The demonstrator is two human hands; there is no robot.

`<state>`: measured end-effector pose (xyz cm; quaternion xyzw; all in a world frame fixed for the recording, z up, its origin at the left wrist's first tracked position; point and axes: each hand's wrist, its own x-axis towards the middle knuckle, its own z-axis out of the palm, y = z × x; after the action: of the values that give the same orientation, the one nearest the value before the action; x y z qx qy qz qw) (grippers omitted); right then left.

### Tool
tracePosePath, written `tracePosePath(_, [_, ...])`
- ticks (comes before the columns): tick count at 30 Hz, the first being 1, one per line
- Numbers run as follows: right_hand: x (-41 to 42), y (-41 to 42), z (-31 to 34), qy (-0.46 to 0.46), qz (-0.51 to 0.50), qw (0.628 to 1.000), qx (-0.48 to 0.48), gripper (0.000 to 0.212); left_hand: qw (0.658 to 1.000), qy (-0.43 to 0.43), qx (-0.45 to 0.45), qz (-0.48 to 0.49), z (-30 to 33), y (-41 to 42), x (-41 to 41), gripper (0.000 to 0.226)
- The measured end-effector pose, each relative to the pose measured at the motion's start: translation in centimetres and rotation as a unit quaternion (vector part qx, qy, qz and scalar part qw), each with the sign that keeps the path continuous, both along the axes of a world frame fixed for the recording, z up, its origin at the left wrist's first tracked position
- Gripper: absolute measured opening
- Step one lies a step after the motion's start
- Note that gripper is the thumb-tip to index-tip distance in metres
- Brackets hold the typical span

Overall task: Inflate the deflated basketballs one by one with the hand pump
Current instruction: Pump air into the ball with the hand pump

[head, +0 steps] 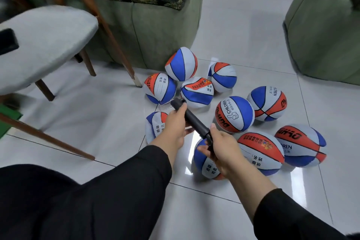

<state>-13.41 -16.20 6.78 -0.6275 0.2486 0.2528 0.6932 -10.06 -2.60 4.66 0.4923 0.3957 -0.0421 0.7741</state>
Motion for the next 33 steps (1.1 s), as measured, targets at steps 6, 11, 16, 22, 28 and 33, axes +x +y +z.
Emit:
tracePosePath(6, [-3.0,-0.2,2.3,-0.072,0.026,0.996,-0.038,0.046,0.996,-0.013,0.007,0.088,2.5,-0.2,-1.2,0.027])
tracePosePath(11, [-6.4,0.7,2.9,-0.096,0.048,0.990,-0.091,0.047,0.993,-0.016,0.014,0.118,3.8,-1.3,-2.6,0.031])
tracePosePath(16, [-7.7,1.2,2.9,-0.114,0.006,0.987,-0.117,0.050,0.992,-0.011,-0.017,0.121,4.1,-1.7,-4.2,0.023])
tracePosePath(22, [-8.2,1.0,3.3,-0.099,0.142,0.983,-0.058,0.054,0.993,-0.005,0.031,0.114,4.2,-0.3,-4.8,0.018])
tracePosePath(28, [-7.8,-0.4,3.8,-0.134,0.302,0.937,-0.115,0.043,0.995,0.000,0.044,0.093,4.3,0.6,-5.0,0.025])
tracePosePath(33, [-8.2,-0.4,2.7,-0.196,0.283,0.918,-0.198,0.037,0.991,0.005,0.018,0.134,5.3,2.2,-4.5,0.021])
